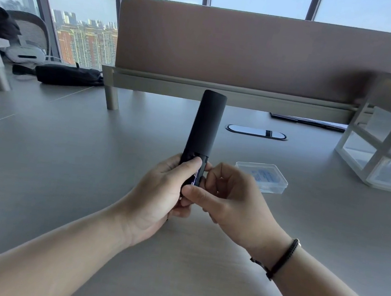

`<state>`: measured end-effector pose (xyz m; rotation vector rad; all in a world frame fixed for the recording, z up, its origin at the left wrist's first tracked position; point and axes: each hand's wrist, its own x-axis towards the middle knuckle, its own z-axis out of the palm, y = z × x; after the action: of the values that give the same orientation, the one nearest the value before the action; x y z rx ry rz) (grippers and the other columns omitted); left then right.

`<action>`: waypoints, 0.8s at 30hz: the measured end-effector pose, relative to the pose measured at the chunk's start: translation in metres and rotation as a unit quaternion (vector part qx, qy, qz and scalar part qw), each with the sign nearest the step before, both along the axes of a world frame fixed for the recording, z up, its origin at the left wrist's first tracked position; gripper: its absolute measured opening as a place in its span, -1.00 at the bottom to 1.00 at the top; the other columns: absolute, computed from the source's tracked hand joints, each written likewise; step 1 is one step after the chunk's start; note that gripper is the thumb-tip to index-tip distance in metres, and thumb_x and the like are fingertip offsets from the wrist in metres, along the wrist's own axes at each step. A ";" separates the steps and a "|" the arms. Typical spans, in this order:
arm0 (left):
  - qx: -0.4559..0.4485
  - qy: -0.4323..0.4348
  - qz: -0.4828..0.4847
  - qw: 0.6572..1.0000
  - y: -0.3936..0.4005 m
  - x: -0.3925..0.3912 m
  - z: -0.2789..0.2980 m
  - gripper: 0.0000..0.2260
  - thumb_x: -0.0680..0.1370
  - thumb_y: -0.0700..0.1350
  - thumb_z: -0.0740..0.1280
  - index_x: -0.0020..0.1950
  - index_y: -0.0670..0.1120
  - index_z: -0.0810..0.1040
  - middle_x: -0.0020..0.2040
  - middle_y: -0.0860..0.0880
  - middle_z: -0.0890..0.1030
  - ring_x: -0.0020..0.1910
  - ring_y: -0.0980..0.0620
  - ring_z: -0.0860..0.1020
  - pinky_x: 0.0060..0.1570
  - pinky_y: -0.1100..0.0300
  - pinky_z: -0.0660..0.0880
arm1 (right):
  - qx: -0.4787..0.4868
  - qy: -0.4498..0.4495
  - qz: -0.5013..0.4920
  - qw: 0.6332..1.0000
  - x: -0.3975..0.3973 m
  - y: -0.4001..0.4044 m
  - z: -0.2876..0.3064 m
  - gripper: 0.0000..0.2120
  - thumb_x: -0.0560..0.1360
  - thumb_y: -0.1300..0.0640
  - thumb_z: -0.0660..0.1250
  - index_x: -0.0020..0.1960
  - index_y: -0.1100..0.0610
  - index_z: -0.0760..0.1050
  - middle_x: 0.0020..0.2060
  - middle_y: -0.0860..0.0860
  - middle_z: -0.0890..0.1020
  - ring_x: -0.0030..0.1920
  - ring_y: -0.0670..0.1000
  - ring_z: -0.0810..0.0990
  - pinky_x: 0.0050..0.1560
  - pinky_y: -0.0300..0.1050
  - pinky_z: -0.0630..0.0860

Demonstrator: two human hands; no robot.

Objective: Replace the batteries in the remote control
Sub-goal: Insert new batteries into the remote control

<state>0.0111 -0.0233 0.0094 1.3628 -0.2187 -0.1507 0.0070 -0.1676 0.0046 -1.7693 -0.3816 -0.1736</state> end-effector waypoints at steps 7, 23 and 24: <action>-0.008 0.013 -0.003 1.000 0.000 -0.001 0.002 -0.78 0.64 -0.05 0.20 0.03 -0.12 0.59 -0.37 -0.04 0.42 -0.48 0.07 0.28 -0.45 0.20 0.11 | -0.055 -0.004 -0.051 0.997 0.001 -0.001 -0.003 -0.59 0.24 -0.21 0.56 -0.31 -0.03 0.38 -0.35 0.15 0.66 -0.48 -0.04 0.42 -0.40 -0.16 0.34; -0.002 0.020 -0.022 1.000 -0.001 -0.001 -0.002 -0.70 0.64 -0.05 0.20 0.14 -0.24 0.58 -0.34 -0.04 0.41 -0.45 0.07 0.35 -0.47 0.21 0.24 | -0.024 0.048 -0.021 0.998 -0.004 0.000 0.005 -0.86 0.45 0.08 0.49 -0.13 0.04 0.52 -0.38 -0.08 0.62 -0.52 -0.19 0.50 -0.45 -0.32 0.35; -0.010 0.024 -0.025 0.999 -0.001 -0.001 0.000 -0.70 0.64 -0.04 0.20 0.13 -0.23 0.58 -0.32 -0.05 0.42 -0.44 0.06 0.34 -0.45 0.20 0.20 | -0.025 0.045 -0.028 0.998 -0.004 0.000 0.004 -0.84 0.44 0.05 0.50 -0.11 0.05 0.53 -0.36 -0.06 0.65 -0.50 -0.16 0.51 -0.44 -0.32 0.35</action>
<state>0.0096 -0.0239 0.0092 1.3332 -0.2122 -0.2222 0.0033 -0.1676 0.0087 -1.8317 -0.2733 -0.1246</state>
